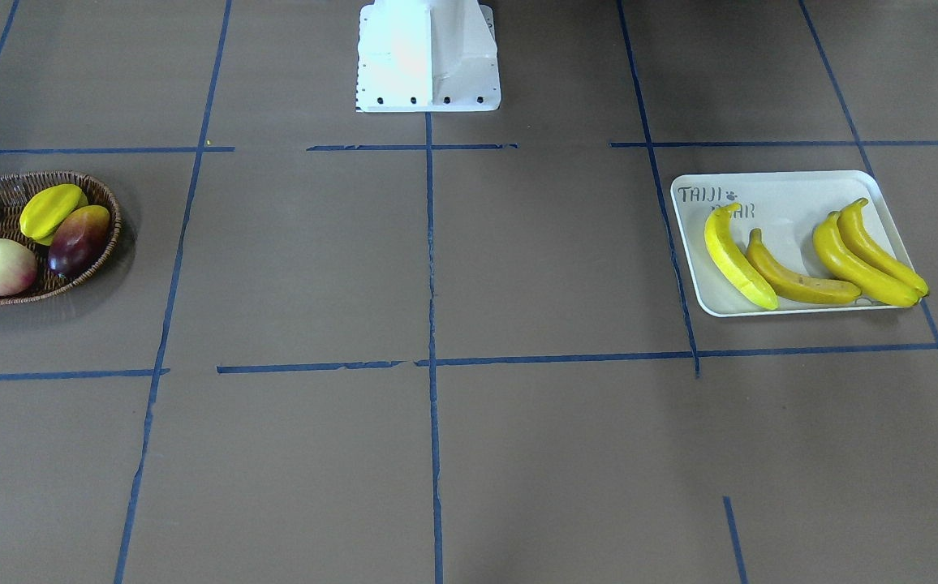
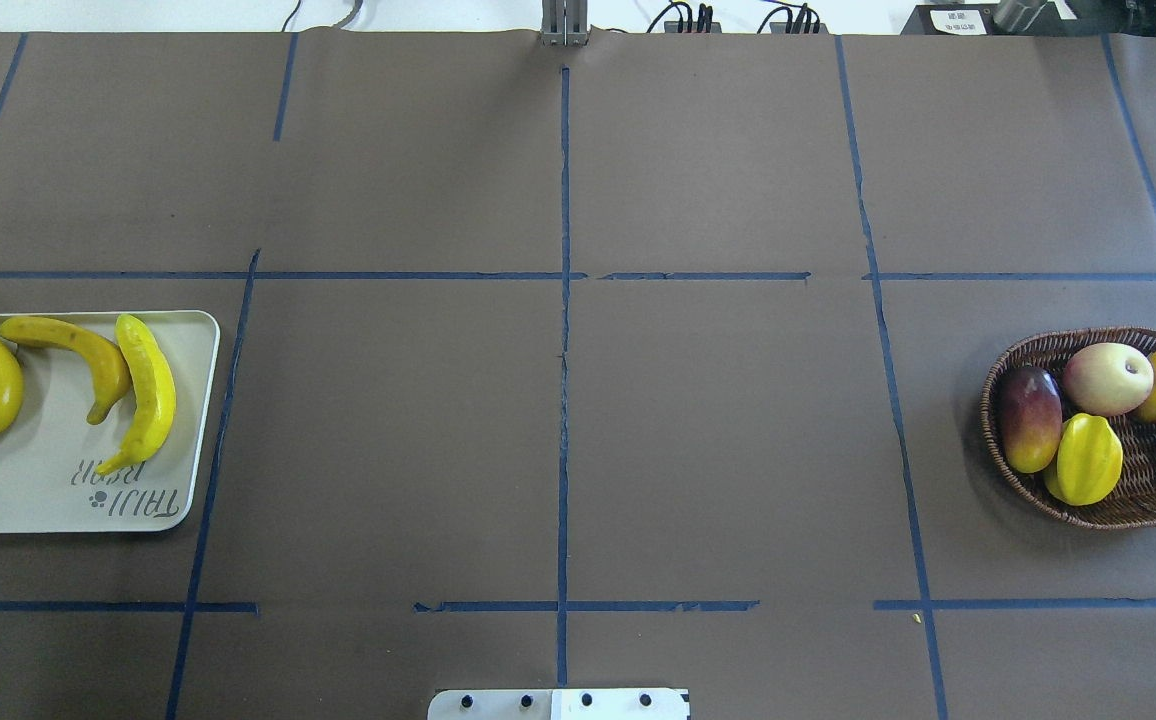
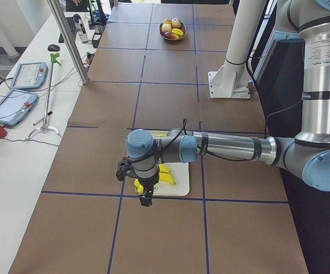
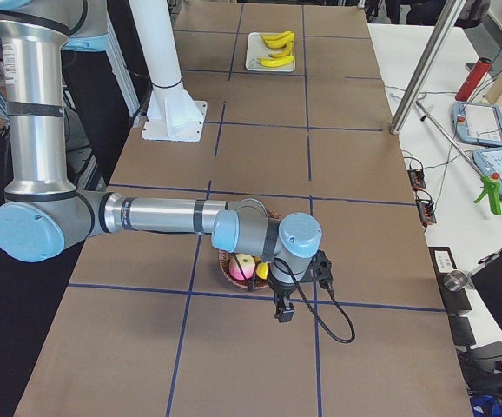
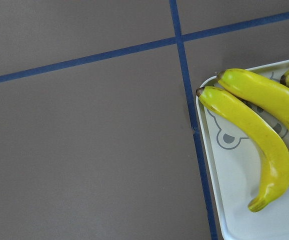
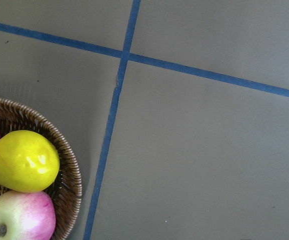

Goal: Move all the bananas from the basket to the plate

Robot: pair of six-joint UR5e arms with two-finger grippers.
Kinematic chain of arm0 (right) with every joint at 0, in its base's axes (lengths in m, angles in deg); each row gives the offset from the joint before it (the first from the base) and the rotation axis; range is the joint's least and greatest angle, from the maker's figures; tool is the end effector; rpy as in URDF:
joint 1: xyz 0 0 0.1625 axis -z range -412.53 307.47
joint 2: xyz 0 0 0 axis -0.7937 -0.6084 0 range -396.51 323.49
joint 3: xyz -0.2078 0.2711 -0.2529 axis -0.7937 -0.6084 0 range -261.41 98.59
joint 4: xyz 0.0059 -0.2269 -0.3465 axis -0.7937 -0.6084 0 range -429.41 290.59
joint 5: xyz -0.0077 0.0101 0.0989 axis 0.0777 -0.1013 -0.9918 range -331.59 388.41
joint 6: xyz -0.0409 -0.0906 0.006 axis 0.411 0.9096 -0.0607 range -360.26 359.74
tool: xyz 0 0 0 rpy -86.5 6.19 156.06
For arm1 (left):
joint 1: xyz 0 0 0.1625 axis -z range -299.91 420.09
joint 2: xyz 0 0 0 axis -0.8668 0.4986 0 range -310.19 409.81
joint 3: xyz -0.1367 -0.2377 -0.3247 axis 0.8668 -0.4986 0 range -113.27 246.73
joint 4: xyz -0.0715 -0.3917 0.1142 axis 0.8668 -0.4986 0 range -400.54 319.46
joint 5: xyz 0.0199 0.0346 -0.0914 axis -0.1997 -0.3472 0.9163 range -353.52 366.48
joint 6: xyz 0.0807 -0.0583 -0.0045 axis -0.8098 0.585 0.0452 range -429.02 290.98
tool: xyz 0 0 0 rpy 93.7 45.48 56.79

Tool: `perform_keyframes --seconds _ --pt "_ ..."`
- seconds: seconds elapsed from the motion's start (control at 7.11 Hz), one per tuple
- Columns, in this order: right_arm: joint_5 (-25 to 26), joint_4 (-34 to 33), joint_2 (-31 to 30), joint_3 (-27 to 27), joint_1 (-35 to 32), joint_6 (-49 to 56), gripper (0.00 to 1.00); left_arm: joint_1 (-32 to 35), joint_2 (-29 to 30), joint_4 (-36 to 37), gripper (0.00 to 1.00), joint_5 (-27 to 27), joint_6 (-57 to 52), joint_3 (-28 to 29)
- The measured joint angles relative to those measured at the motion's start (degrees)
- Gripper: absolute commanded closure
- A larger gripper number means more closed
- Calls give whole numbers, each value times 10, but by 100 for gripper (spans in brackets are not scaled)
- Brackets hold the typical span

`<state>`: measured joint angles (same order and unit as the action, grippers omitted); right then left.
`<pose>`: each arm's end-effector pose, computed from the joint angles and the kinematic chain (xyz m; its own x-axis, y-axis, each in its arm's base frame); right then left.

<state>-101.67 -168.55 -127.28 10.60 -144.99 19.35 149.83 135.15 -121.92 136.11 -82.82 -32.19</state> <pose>0.0895 -0.4713 0.6681 0.7308 -0.2179 0.6468 0.2152 0.9729 0.0846 -0.0677 -0.4504 0.6409 0.7470 0.1943 -0.6358 -0.1882 0.9790 0.0782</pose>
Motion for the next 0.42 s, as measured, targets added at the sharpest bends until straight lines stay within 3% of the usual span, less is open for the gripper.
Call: perform_keyframes --seconds 0.42 --pt "0 0 2 1 0 0 0 0 0 0 0 3 0 0"
